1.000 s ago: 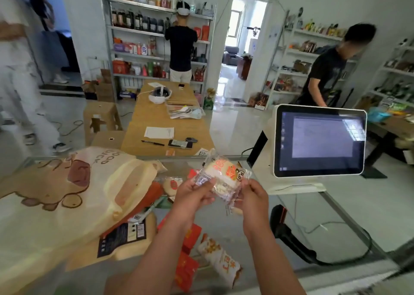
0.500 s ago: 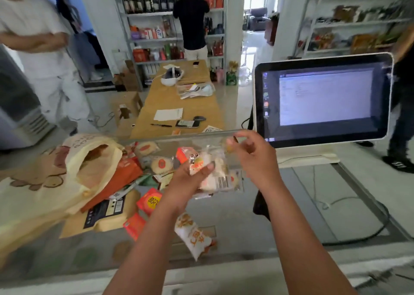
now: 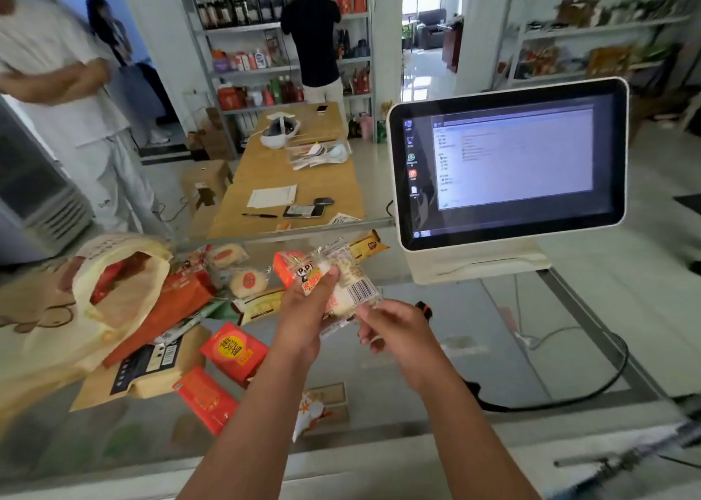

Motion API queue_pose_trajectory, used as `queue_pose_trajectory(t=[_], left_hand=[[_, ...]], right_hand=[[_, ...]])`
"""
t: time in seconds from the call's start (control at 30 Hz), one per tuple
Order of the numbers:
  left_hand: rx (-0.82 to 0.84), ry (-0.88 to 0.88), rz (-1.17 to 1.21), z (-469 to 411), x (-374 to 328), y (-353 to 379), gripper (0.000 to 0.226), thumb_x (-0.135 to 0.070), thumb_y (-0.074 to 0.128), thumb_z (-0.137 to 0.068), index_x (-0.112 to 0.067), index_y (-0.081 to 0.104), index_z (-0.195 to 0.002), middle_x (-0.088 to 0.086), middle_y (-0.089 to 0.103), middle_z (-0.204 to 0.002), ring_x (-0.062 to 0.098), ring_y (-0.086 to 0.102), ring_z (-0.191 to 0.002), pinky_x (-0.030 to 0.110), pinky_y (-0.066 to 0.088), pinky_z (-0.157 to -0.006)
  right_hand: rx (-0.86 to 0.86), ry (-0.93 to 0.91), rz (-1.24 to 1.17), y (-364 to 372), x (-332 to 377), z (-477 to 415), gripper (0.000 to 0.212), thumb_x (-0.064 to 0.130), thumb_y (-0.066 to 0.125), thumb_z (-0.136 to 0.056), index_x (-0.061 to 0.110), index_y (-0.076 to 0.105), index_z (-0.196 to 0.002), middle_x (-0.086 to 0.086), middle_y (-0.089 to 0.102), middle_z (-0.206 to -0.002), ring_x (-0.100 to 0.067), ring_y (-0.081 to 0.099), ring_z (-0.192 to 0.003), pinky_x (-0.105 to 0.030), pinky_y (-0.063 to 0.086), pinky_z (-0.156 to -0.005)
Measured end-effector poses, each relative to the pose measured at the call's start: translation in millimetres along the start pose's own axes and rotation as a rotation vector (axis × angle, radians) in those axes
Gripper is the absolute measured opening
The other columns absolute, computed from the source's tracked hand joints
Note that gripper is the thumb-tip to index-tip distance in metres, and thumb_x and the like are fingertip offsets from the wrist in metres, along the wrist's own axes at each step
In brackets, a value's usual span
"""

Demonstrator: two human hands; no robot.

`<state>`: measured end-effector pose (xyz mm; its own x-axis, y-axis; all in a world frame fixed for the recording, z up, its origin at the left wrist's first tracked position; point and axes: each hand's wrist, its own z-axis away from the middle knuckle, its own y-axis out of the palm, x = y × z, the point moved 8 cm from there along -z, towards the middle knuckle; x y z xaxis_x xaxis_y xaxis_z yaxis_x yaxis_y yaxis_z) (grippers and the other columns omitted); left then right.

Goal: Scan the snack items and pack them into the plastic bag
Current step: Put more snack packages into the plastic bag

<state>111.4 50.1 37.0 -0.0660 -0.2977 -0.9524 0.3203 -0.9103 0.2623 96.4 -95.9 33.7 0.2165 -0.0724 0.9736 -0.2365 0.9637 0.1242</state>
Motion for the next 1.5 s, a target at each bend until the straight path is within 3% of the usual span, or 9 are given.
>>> queue_pose_trajectory(t=[0.13,0.23,0.37,0.47,0.57,0.67,0.83,1.1,1.5], left_hand=[[0.025,-0.063,0.047,-6,21,5,0.025,-0.021,0.066,-0.090,-0.013,0.063,-0.113,0.009,0.074,-0.097,0.024,0.070,-0.084,0.027,0.054,-0.056],[0.093,-0.105,0.070,-10,37,16,0.028,-0.023,0.065,-0.090,-0.018,0.059,-0.116,0.005,0.075,-0.096,0.023,0.072,-0.084,0.041,0.056,-0.076],[0.069,-0.183,0.094,-17,67,16,0.022,-0.022,0.063,-0.092,-0.021,0.058,-0.113,0.003,0.076,-0.090,0.025,0.073,-0.076,0.046,0.053,-0.081],[0.075,-0.258,0.102,-18,97,16,0.032,-0.015,0.068,-0.088,-0.012,0.058,-0.119,0.011,0.072,-0.106,0.029,0.071,-0.093,0.041,0.059,-0.075],[0.033,-0.303,0.127,-17,120,9,0.029,-0.010,0.069,-0.087,-0.012,0.060,-0.114,0.010,0.072,-0.106,0.024,0.071,-0.089,0.032,0.059,-0.061],[0.028,-0.309,0.144,-21,135,5,0.033,-0.007,0.068,-0.086,-0.012,0.059,-0.117,0.010,0.071,-0.109,0.023,0.070,-0.093,0.033,0.059,-0.067],[0.013,-0.209,0.001,-29,142,-1,0.043,-0.005,0.075,-0.080,-0.020,0.061,-0.117,0.006,0.071,-0.112,0.026,0.068,-0.102,0.049,0.053,-0.092],[-0.059,-0.047,-0.087,-21,136,-1,0.040,-0.009,0.071,-0.085,-0.016,0.059,-0.122,0.003,0.069,-0.112,0.017,0.067,-0.101,0.037,0.055,-0.088],[-0.082,-0.086,-0.135,-23,143,-6,0.046,-0.017,0.071,-0.086,-0.015,0.053,-0.128,0.004,0.066,-0.120,0.022,0.064,-0.109,0.044,0.052,-0.095]], right_hand=[[-0.052,0.104,-0.035,-5,-14,1,0.013,0.014,0.061,-0.090,0.006,0.069,-0.083,-0.006,0.066,-0.065,-0.016,0.058,-0.059,-0.024,0.045,-0.053],[-0.161,0.087,0.063,-27,-20,5,0.012,0.012,0.060,-0.090,0.011,0.070,-0.084,-0.001,0.068,-0.070,-0.013,0.059,-0.062,-0.022,0.046,-0.055],[-0.551,-0.092,0.701,-82,-21,19,0.027,0.015,0.061,-0.088,0.015,0.060,-0.115,-0.002,0.060,-0.105,-0.017,0.057,-0.097,-0.028,0.048,-0.081],[-0.448,0.086,0.981,-89,-56,14,0.068,0.036,0.072,-0.080,0.017,0.040,-0.136,-0.006,0.047,-0.125,-0.025,0.051,-0.114,-0.038,0.045,-0.092],[-0.352,0.141,1.135,-80,-81,6,0.059,0.029,0.067,-0.085,0.017,0.038,-0.136,-0.007,0.051,-0.124,-0.025,0.054,-0.111,-0.039,0.048,-0.091],[-0.394,0.098,1.056,-85,-82,3,0.044,0.008,0.061,-0.083,0.011,0.048,-0.124,-0.010,0.060,-0.112,-0.024,0.058,-0.102,-0.035,0.050,-0.083],[-0.412,0.024,0.986,-98,-55,15,0.018,0.017,0.064,-0.079,0.014,0.053,-0.093,0.002,0.055,-0.078,-0.011,0.051,-0.068,-0.013,0.030,-0.051],[-0.326,-0.045,0.864,-100,-29,31,0.024,0.022,0.069,-0.075,0.027,0.048,-0.066,0.008,0.050,-0.058,-0.005,0.049,-0.055,-0.017,0.036,-0.056],[-0.297,-0.052,0.798,-103,-30,35,0.012,0.021,0.071,-0.074,0.020,0.059,-0.073,0.004,0.058,-0.061,-0.010,0.058,-0.061,-0.017,0.044,-0.057]])
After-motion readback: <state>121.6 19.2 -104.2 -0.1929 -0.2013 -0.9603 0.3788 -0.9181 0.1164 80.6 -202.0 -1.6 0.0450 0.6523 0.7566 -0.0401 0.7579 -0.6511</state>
